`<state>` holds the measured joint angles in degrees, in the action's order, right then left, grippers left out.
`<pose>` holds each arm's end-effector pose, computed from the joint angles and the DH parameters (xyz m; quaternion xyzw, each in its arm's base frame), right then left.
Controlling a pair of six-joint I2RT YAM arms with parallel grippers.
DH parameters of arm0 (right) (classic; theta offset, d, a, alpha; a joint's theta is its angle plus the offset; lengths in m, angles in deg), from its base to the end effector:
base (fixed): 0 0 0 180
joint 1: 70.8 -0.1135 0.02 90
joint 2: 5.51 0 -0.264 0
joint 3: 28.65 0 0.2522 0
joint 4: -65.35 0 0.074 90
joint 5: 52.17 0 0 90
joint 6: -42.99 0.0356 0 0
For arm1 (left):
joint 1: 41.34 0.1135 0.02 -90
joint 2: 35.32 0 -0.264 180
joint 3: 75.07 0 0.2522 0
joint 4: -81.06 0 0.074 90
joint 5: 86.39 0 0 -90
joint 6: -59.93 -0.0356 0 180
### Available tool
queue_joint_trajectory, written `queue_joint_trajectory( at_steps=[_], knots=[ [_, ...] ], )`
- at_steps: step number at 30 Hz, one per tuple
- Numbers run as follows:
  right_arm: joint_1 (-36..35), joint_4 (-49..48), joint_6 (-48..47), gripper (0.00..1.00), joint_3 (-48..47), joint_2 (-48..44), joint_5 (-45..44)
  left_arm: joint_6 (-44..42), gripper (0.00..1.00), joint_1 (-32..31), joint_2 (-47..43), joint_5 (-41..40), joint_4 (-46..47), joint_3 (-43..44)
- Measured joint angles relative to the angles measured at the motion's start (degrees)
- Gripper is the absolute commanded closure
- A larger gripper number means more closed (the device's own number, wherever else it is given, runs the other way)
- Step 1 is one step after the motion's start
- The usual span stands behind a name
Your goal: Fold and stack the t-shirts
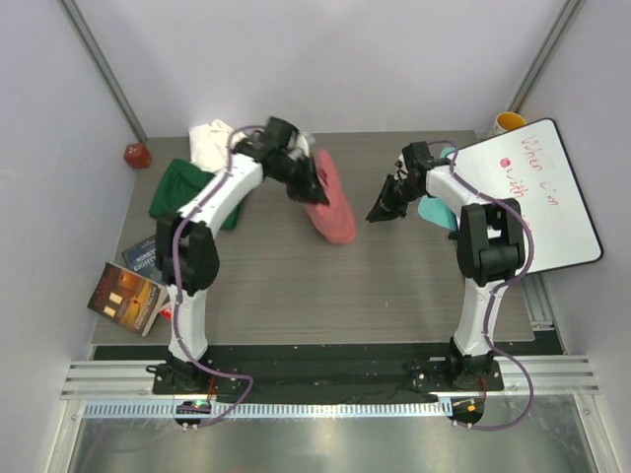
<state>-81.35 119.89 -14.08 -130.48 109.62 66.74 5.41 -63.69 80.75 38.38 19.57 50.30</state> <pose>0.4070 0.0933 0.1971 0.1374 0.9415 0.2965 0.0821 0.4068 -0.1892 0.3098 -0.0070 0.9080 -0.3969 0.1340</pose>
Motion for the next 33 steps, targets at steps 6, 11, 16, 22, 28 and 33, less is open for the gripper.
queue_joint_trajectory(
  at_steps=[6, 11, 16, 22, 28, 33],
  knots=[
    [4.3, 0.0, 0.0, 0.81, 0.1, -0.3, -1.9, -3.5, 0.86, -11.1, 5.7, 2.6, -6.4, -7.4],
    [6.0, 0.1, -0.2, 0.55, 0.9, -1.9, -3.3, -5.0, 0.48, -9.9, 5.3, 1.6, -10.0, -9.2],
    [5.8, 0.0, -0.7, 0.45, 0.9, -3.2, -3.5, -6.3, 0.45, -5.2, 1.6, -3.0, -12.4, -10.6],
    [5.7, 0.1, -0.9, 0.42, 0.7, -3.4, -2.5, -7.5, 0.46, 0.3, -1.8, -5.4, -13.7, -12.0],
    [5.7, 0.7, -0.4, 0.41, -3.9, -3.9, -2.1, -7.5, 0.49, 0.6, -1.1, -5.3, -13.8, -12.0],
    [4.8, -0.4, 1.5, 0.40, -9.0, -5.5, -1.0, -7.5, 0.52, 0.1, 2.3, -5.1, -13.9, -11.5]
  ],
)
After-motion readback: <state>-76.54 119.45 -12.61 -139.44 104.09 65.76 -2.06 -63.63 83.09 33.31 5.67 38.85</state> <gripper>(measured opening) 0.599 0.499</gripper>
